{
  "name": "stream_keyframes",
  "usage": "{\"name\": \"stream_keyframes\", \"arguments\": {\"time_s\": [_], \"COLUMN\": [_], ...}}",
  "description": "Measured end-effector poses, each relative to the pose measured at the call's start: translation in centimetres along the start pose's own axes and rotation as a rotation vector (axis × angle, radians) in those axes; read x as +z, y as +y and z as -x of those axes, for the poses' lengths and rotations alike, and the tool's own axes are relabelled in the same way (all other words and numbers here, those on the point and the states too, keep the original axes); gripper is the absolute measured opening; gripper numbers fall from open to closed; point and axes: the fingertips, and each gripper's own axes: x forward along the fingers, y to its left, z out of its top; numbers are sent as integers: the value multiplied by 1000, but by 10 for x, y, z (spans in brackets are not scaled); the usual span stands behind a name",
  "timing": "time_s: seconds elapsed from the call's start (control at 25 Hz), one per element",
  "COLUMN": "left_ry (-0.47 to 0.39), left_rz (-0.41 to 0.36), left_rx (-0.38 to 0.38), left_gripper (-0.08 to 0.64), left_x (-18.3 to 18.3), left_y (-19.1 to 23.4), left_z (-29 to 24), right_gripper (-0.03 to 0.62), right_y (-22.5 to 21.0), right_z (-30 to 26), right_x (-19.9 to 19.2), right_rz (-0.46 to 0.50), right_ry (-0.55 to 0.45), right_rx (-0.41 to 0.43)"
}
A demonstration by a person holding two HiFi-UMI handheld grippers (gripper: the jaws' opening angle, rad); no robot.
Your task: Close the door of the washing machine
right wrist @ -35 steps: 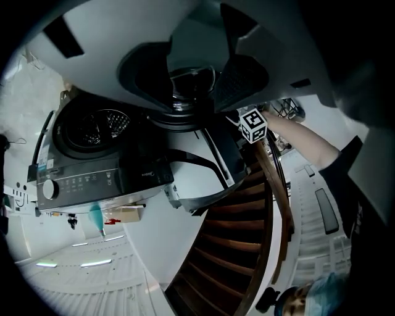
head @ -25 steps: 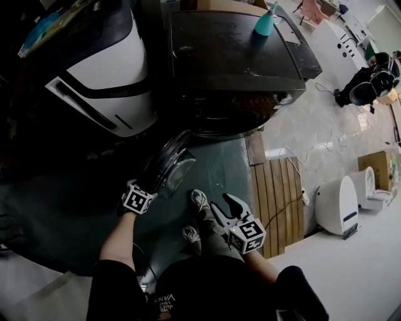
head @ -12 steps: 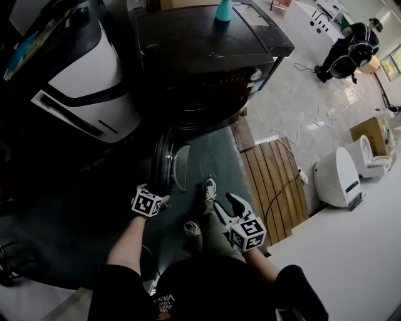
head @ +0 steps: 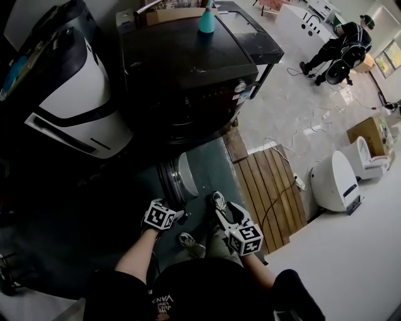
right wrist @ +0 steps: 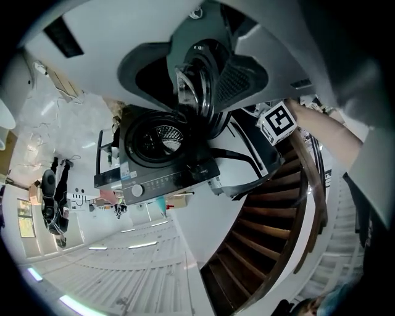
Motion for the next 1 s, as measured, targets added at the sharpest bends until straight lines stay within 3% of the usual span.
{"name": "stream_keyframes", "arguments": {"time_s": [0.44,1.0], "left_ry": [-1,-63], "left_rz": [50,50], "left_rx": [-87,-113], "left_gripper": [370,362], "left_x": [83,197], "left_y": [-52,-57], "left_z": [-53,-100], "right_gripper": [189,189], "right_y": [-108,-191], "right_z": [-17,-63], "right_x": [22,37], "right_rz": [-18,-55], "right_ry": [106,182], "right_rx": [-49,-50]}}
